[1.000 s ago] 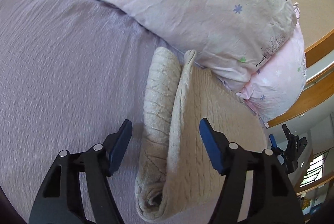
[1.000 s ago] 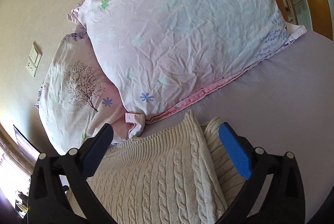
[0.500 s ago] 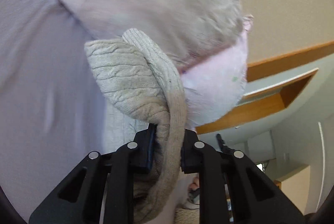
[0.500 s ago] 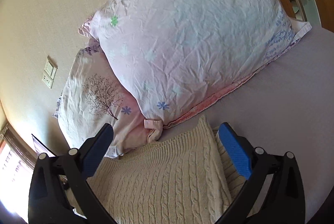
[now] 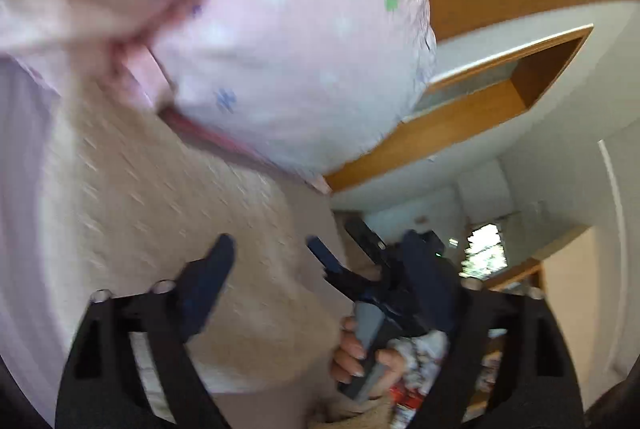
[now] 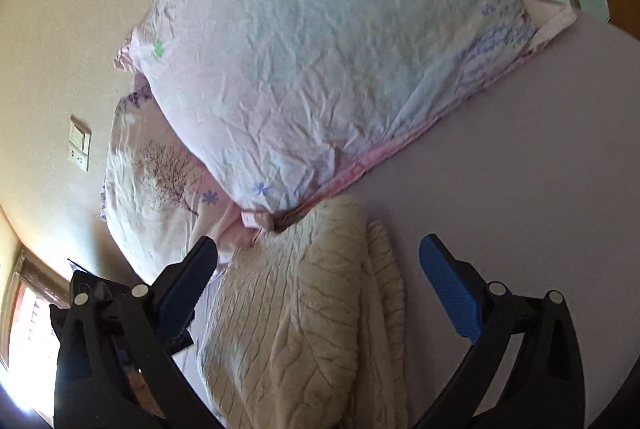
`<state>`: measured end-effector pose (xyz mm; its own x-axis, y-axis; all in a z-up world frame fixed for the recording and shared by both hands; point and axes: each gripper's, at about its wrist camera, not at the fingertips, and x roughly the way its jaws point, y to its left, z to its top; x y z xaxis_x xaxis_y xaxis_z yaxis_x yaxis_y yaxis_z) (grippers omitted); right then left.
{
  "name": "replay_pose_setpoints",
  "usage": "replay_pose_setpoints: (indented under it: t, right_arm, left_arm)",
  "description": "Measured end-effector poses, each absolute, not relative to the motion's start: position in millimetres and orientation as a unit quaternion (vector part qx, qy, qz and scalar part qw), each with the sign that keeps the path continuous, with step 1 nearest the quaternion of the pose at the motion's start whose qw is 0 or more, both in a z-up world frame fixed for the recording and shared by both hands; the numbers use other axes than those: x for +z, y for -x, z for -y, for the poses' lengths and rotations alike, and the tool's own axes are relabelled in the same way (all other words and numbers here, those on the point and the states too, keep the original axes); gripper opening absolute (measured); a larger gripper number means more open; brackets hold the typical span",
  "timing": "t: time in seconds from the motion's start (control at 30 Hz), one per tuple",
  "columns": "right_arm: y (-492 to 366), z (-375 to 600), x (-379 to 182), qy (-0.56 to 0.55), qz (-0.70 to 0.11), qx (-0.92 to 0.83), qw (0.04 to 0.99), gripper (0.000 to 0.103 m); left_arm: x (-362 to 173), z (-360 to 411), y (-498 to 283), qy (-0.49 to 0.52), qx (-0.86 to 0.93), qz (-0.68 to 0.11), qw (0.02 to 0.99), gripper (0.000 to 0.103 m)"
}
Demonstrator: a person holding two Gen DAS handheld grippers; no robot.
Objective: Fold small clothes
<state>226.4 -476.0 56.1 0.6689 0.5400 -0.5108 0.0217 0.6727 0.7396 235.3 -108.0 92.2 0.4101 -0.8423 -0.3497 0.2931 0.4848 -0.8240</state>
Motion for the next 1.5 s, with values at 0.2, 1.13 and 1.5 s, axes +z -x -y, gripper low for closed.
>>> replay_pose_setpoints:
  t: [0.2,1.13,1.5]
  right_arm:
    - [-239,450,30,-0.357,-0.467,0.172,0.791,0.101]
    - [-217,358,62,-0.282,-0.403,0.29,0.821,0.072]
    - [-228,348,40,-0.173,-0.449,0.157,0.862,0.005]
  left_arm:
    - [63,68,-239,0.222,-0.242,-0.483,0.812,0.092]
    - [87,-26,-147,0.147,-0.186,-0.366,0.9,0.073]
    - [71,74,-136,0.022,-0.232,-0.372,0.899,0.074]
